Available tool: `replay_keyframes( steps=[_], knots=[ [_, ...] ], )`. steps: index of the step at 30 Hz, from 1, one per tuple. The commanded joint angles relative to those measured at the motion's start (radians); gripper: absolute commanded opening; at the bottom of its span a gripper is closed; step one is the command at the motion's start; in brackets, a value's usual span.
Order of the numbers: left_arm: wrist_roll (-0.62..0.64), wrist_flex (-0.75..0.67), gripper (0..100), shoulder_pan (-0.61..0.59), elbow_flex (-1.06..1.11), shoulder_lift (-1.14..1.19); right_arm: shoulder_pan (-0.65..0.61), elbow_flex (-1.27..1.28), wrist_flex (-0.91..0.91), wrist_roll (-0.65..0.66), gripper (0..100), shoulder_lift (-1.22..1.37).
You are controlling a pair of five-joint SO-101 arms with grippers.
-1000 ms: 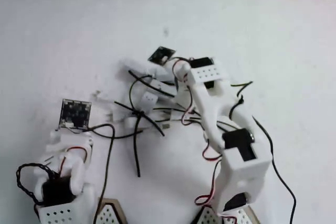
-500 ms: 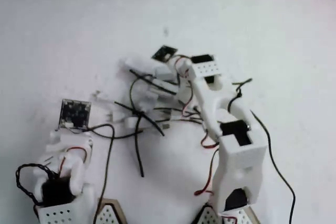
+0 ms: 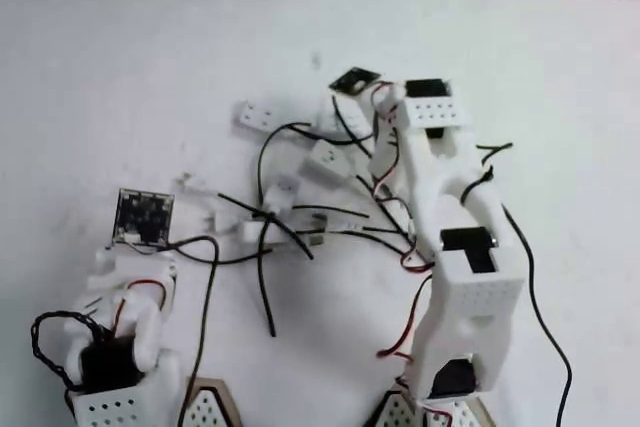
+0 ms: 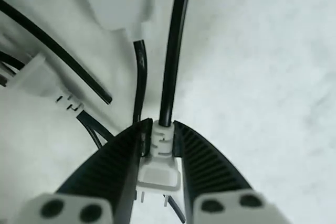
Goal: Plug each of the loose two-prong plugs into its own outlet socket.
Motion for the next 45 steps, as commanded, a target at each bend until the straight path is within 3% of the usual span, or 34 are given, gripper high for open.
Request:
replay_keyframes(
  steps=[1, 12, 18, 26, 35, 45],
  knots=[
    [-0.008, -0.025, 3, -0.001, -0.008, -0.012, 0.044, -0.049, 0.030, -0.002, 1.8, -0.024],
    [-0.008, -0.026, 3, -0.001, -0.008, -0.012, 0.097, 0.005, -0.074, -0.087, 2.4, 0.008],
    [-0.008, -0.026, 3, -0.001, -0.008, -0.012, 0.085, 0.008, -0.033, -0.084, 17.3, -0.021],
    [-0.008, -0.026, 3, -0.001, -0.008, -0.012, 0.058, 0.084, 0.045, -0.078, 16.3, -0.205],
    [-0.008, -0.026, 3, -0.001, -0.006, -0.012, 0.067, 0.321, -0.151, -0.046, 12.6, -0.237],
    [-0.009, -0.040, 3, -0.002, 0.008, -0.012, 0.110, 0.322, -0.174, -0.028, 12.7, -0.211]
  ],
)
